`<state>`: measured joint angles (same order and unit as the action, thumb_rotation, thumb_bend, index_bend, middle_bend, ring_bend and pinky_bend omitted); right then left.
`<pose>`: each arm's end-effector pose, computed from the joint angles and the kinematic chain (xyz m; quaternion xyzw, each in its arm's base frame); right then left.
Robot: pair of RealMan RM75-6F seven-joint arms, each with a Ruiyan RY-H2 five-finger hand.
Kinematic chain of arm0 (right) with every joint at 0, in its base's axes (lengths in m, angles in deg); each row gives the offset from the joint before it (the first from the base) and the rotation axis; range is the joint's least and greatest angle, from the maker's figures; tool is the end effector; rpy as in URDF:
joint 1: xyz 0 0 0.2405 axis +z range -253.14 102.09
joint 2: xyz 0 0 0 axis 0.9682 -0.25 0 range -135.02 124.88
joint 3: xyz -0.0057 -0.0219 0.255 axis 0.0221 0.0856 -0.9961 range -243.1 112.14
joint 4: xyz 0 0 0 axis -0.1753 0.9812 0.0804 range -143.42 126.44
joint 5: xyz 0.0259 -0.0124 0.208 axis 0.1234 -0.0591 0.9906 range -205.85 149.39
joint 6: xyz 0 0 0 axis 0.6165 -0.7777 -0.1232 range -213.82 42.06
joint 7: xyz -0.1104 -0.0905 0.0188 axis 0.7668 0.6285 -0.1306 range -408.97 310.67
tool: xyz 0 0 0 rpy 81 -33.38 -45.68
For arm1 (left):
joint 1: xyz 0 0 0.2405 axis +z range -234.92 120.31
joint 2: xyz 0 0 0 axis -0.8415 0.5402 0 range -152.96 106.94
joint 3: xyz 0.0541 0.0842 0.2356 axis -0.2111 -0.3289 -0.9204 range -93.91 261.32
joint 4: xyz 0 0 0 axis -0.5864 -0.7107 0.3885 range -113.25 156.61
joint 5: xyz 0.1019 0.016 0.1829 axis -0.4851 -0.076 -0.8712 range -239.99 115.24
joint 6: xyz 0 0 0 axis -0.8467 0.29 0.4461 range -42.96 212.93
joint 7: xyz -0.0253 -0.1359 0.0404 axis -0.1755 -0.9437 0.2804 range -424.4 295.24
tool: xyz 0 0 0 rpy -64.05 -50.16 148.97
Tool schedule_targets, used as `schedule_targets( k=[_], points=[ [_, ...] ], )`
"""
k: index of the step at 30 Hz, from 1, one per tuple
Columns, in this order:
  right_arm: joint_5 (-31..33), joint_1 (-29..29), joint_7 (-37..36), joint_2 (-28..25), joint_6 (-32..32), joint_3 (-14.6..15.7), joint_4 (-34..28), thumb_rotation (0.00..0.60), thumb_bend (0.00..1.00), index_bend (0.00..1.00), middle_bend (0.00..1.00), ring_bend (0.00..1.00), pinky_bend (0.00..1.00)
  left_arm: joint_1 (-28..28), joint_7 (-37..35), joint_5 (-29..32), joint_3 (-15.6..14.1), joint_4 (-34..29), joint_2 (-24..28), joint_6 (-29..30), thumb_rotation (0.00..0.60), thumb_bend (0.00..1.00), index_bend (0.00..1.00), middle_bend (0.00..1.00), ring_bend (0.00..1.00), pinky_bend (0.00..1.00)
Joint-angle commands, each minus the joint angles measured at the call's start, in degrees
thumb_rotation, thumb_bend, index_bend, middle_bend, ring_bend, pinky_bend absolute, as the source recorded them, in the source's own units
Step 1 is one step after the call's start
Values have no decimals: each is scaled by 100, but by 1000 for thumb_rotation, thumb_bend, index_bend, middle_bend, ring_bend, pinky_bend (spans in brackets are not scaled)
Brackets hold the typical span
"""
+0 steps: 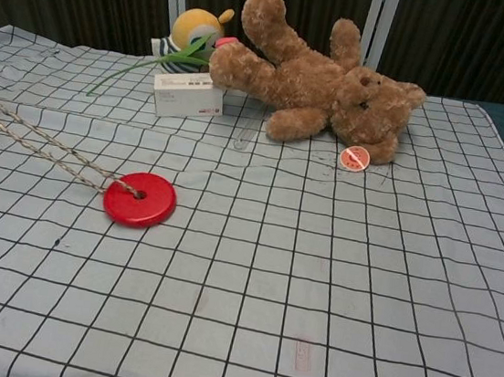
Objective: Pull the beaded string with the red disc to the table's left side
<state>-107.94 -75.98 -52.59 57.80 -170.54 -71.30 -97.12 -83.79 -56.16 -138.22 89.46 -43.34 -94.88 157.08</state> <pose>-0.3511 -0.1601 0.1869 0.5317 -0.4139 0.3522 0.6496 -0.3225 0.3325 0.1711 -0.6646 -0.2162 -0.2905 0.6536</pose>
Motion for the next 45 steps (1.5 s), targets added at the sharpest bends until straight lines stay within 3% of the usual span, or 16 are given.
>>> schedule_targets(
  k=[1,10,15,20,23,26,32,33,34,36,37,39,45],
  points=[
    [-12,5,28,2,-4,7,-18,600,29,0,0,0,0,113,-136,180,87,222,179,-125,600,818,903,192,0,100],
    [-36,14,136,-16,-41,12,-105,600,29,0,0,0,0,334,146,875,508,712,419,-98,600,826,913,217,0,115],
    [-49,21,131,-10,-27,29,-94,600,29,0,0,0,0,418,469,1221,734,631,419,23,600,839,914,236,0,113],
    [-51,31,118,1,-12,32,-80,600,29,0,0,0,0,424,481,1052,679,452,489,79,600,838,913,236,0,110],
    [-66,44,106,17,11,45,-59,600,29,0,0,0,0,341,219,598,668,15,444,401,600,837,910,245,7,119],
    [-80,51,80,34,12,49,-57,600,29,0,0,0,0,201,148,-69,583,-398,221,871,600,831,906,263,27,134],
    [-50,39,6,50,15,50,3,600,29,0,0,0,0,53,132,-243,480,-324,-292,738,600,789,871,270,53,141],
    [-40,36,-8,46,16,48,14,600,29,0,0,0,0,52,30,-206,436,-343,-294,581,600,737,736,215,37,116],
    [-21,34,-29,43,22,42,31,600,29,0,0,0,0,47,110,-42,325,-440,-161,144,600,631,476,130,20,72],
    [3,32,-62,38,35,36,57,600,29,0,0,0,0,25,206,215,305,-736,93,-297,600,403,53,7,0,6],
    [14,34,-82,41,46,33,75,600,29,0,0,0,0,36,167,296,349,-826,158,-331,600,324,0,0,0,0],
    [28,43,-97,54,74,33,104,600,29,0,0,0,0,116,156,394,397,-884,233,-250,600,298,0,0,0,0],
    [-27,57,-131,83,69,47,131,600,29,0,0,0,0,447,-63,318,329,-1175,506,103,600,332,0,0,0,0]
  ],
)
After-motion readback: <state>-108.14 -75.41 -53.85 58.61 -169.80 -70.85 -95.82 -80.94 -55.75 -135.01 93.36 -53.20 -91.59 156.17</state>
